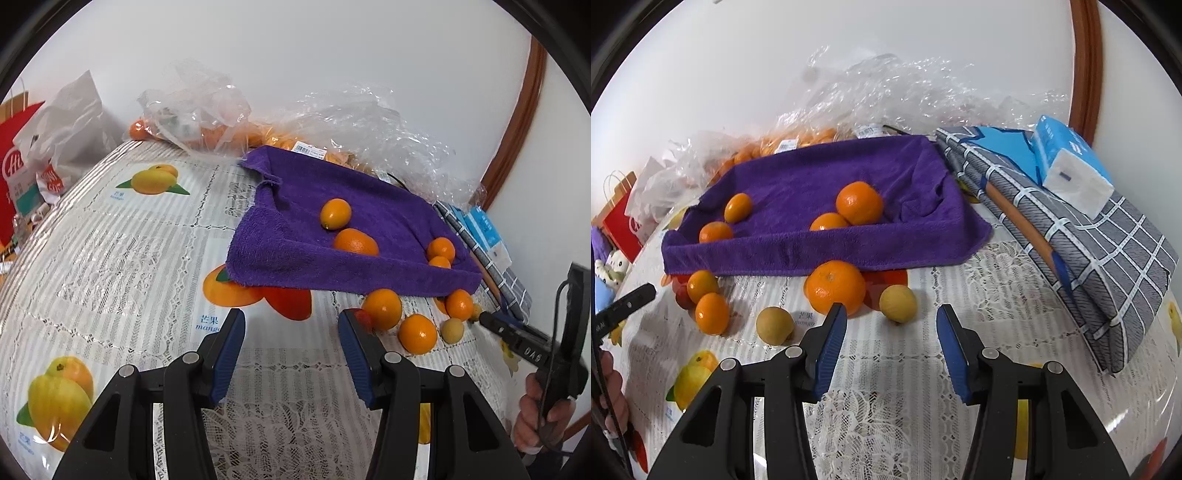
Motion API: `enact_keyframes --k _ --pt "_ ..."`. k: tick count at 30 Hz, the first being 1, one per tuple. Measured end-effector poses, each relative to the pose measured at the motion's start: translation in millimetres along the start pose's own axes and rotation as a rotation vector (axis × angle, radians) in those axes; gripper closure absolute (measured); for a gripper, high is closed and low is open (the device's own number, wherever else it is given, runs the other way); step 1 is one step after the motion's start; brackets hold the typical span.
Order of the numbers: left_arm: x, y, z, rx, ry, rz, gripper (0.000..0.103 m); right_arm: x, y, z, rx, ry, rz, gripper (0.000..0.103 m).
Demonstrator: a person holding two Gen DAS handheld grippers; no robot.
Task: Organize fruits
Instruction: 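Move the right tool to a yellow-green round fruit on the cover and grasp it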
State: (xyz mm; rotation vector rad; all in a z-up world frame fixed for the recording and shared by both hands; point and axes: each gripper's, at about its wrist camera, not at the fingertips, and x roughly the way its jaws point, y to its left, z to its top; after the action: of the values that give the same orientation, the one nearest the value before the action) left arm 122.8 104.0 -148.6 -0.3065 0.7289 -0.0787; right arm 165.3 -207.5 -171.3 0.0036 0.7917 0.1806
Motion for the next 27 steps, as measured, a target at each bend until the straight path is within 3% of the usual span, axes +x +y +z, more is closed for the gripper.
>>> enact_keyframes --k 12,20,27 --pt "0.7 -8.8 -1.3 0.039 0.008 -0.030 0.055 12.6 2.6 1.1 -0.007 0.000 -0.013 0.052" --pt "2.2 -10.7 -1.4 0.048 0.016 -0.049 0.055 15.3 -6.4 6.3 0.029 -0.008 0.037 0.052" --pt "3.3 -8.6 -0.8 0.040 0.020 -0.059 0.055 14.7 -12.1 4.8 0.023 0.002 0.041 0.062"
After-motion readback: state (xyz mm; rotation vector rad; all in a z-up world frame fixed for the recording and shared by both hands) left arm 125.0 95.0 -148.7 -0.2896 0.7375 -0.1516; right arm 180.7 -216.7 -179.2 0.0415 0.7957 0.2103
